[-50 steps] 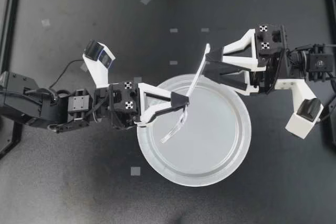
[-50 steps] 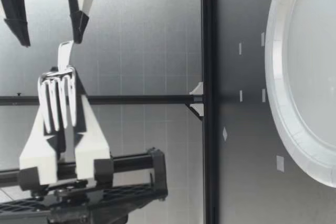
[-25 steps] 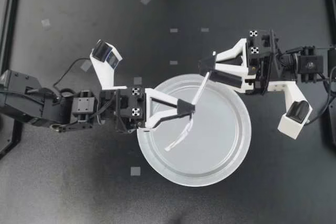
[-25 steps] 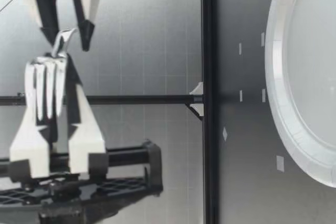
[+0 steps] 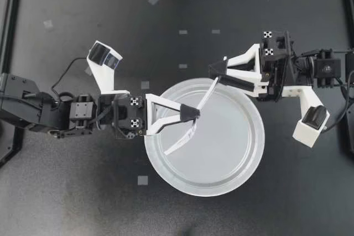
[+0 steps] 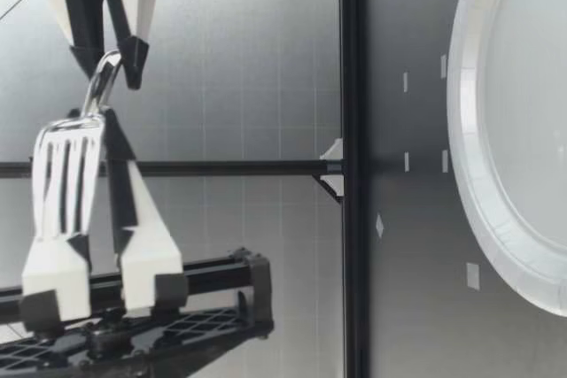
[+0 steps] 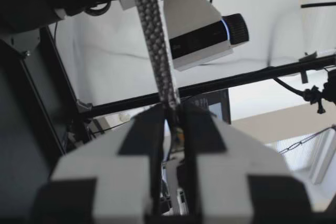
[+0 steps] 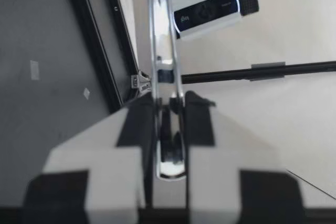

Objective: Pick up the fork and place it on the plate.

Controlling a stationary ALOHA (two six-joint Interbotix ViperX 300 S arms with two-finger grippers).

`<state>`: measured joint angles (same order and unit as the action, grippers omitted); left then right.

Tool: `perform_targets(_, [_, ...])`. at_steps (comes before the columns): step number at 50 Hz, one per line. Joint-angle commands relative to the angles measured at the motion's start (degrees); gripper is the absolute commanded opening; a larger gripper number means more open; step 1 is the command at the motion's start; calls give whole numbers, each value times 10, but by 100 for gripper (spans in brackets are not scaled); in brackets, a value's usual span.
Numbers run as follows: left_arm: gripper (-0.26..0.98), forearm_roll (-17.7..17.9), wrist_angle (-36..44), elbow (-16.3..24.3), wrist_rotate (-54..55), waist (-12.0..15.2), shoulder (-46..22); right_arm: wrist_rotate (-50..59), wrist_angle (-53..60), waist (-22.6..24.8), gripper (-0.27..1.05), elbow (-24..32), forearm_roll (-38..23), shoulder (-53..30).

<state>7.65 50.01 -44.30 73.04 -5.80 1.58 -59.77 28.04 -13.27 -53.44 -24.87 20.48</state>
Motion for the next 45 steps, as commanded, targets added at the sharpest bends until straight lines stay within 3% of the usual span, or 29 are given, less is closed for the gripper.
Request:
perform_targets(1, [35, -8, 14, 2, -12, -2, 25, 3, 3, -3, -1, 9, 4, 4])
perform_targets(10, [82, -17, 8, -15, -33, 0, 20, 5, 4, -3, -1, 7, 13, 5])
perform_targets(13, [89, -18, -3, -23, -53, 3, 22, 8, 5, -3, -1, 7, 18, 7])
perform_targets(19, [87, -21, -38, -44, -113, 12, 37, 10, 7, -1, -1, 6, 30, 13])
perform_targets(27, [86, -22, -147, -107, -242, 28, 100, 33, -54, 4, -1, -11, 87, 70])
perform_targets(41, [86, -22, -348, -125, -416, 23, 287, 117, -475, 4, -2, -47, 247, 183])
perform_targets(45, [86, -22, -351, -126, -439, 15, 312, 161, -563, 3, -2, -73, 250, 201])
